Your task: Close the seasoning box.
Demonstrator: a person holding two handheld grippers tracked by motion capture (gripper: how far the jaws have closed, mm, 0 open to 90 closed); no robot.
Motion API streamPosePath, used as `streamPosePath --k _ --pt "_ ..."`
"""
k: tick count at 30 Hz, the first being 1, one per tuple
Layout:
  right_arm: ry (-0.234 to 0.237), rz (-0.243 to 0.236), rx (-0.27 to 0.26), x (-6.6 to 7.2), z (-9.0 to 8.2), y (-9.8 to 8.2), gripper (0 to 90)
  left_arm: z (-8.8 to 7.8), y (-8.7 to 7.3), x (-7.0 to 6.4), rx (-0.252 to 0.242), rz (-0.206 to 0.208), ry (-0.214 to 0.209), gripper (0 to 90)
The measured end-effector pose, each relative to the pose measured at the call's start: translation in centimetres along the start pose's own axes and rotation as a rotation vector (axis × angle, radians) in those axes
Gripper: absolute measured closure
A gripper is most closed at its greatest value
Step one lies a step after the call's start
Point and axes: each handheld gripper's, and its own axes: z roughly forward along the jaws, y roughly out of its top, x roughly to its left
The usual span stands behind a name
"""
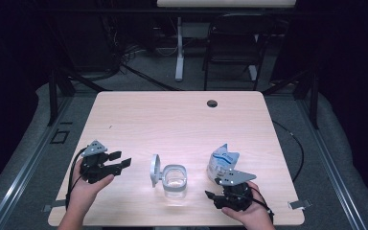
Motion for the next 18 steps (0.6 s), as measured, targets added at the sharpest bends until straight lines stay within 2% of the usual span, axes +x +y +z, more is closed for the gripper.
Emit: streamPosePath --k 11,18 --pt "-0.056 0.063 -0.001 -1.3 -0.9 -1.9 44.8 0.1 0.0 0.0 0.006 0.000 0.001 47.0" --pt "-0.090 0.086 0.028 -2.1 -1.0 -2.7 44.8 0.0 -0.1 0.1 0.000 -0.008 0.001 47.1"
